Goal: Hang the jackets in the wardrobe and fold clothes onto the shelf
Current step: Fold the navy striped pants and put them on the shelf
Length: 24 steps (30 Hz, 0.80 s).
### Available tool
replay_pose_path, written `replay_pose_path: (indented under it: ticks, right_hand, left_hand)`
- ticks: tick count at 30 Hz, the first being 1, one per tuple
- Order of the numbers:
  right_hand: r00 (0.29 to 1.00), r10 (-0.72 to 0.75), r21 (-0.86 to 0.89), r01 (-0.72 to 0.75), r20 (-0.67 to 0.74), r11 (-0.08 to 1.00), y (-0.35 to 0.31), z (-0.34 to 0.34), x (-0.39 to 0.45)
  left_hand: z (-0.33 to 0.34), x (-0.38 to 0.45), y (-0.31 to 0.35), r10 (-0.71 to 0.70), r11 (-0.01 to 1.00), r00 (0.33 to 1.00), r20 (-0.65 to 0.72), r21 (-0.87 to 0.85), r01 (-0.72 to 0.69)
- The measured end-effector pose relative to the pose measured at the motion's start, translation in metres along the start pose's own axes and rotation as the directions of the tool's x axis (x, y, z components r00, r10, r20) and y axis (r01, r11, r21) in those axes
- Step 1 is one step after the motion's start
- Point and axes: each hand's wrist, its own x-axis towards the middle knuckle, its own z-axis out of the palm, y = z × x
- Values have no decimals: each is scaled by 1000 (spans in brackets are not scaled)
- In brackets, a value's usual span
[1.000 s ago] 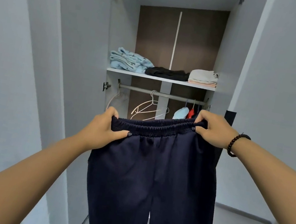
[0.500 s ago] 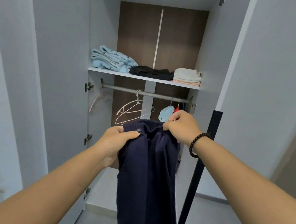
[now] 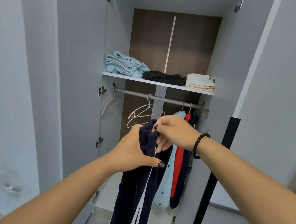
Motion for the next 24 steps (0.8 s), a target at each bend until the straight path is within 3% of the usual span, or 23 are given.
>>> replay_pose_path:
  ticks: [4,6,9,12,14,18,21,24]
  right_hand:
    - [1000,-5,-105,7,22,994,11,4,4]
    - [996,-79,-280,66,-36,958,19,3,7]
    - [989,-145,-515,121,-6,848,32,6,8]
    - [991,-129,-360,134,38,923,36,16,7]
    - [975,-128,-325,181,179,928,32,25,7]
    - [923,-76,-604,307,378,735,21,49,13]
    - [938,-36,-788,311,345,532,6,56,22]
    - [953,-48,-855,290,299,429,-12,50,38]
  left_hand:
    - [7,-3,-11,-18,999,997,-76,44,21]
    - [1,-5,-15,-40,999,997,-59,-9,39]
    - [-17,-7,-18,-64,992,995,-75,-110,56]
    - [-37,-11,-24,-99,986,993,-68,-140,89]
    - [-48,-16,-29,-119,977,991,-54,-185,107]
    - [-64,-28,-40,-122,961,992,-10,-251,116]
    - [-69,-40,-51,-138,962,990,-13,-238,131]
    - [-77,-51,-58,-130,973,988,-85,-205,111]
